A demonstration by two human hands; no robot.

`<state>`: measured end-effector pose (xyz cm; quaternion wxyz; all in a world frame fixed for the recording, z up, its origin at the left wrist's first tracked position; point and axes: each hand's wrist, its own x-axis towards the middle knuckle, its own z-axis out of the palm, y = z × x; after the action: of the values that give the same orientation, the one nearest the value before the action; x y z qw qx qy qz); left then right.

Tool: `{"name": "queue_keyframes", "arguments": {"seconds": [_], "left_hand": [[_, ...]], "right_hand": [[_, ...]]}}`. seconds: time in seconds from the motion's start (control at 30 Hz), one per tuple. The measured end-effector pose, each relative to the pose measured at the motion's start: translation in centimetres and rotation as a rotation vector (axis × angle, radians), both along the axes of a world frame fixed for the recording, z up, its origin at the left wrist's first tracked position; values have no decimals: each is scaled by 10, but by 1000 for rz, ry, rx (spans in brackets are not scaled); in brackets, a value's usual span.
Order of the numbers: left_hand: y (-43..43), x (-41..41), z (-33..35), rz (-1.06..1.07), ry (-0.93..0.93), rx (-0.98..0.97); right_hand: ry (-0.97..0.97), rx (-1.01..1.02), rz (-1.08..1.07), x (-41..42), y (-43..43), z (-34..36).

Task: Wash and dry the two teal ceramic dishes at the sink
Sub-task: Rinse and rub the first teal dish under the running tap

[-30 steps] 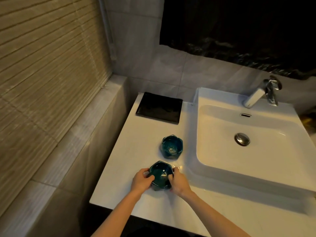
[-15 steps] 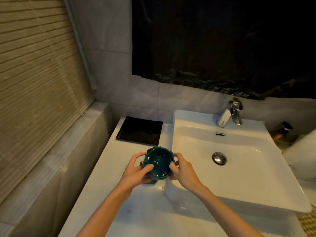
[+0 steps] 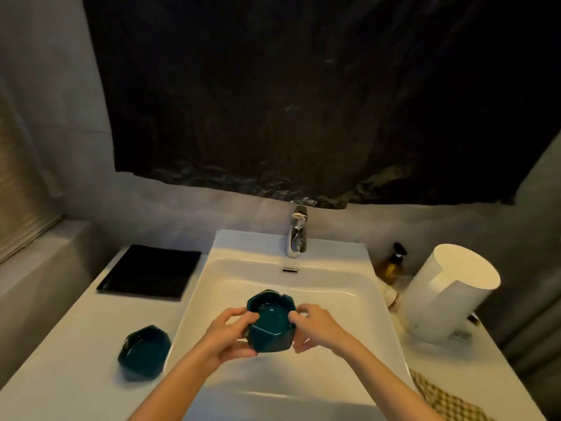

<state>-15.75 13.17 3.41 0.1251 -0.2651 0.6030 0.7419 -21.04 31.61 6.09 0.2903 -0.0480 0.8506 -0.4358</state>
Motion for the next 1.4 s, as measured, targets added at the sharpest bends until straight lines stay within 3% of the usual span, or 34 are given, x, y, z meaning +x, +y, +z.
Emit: {"name": "queue_keyframes", "arguments": {"seconds": [0.13,0.43,0.6,0.87,1.03,1.17,1.27,1.4], "left_hand": [[34,-14,2,-35,54,-155],[44,-45,-17,-118,236,-366],[38,-65,-30,-128,284,-382],[24,-98,-70,-134,523,-403],[18,-110,-96,-192,783,-666],[13,-120,-107,-245,920,-739],[13,-125,-106,-230,905,-690],[14,-125,-105,-211,723,-510]], "right_hand": [[-71,-22,4,-14,34,-14],[10,-182,15,-49,50,-29],[159,-305,-40,-67,38,-55],[373,-438,-93,-94,21,-101],[595,-445,-133,-104,12,-130],[695,-440,-142,-113,12,-142],[708,-446,-129,-117,14,-143],[632,-496,-137,-117,16,-143]]}}
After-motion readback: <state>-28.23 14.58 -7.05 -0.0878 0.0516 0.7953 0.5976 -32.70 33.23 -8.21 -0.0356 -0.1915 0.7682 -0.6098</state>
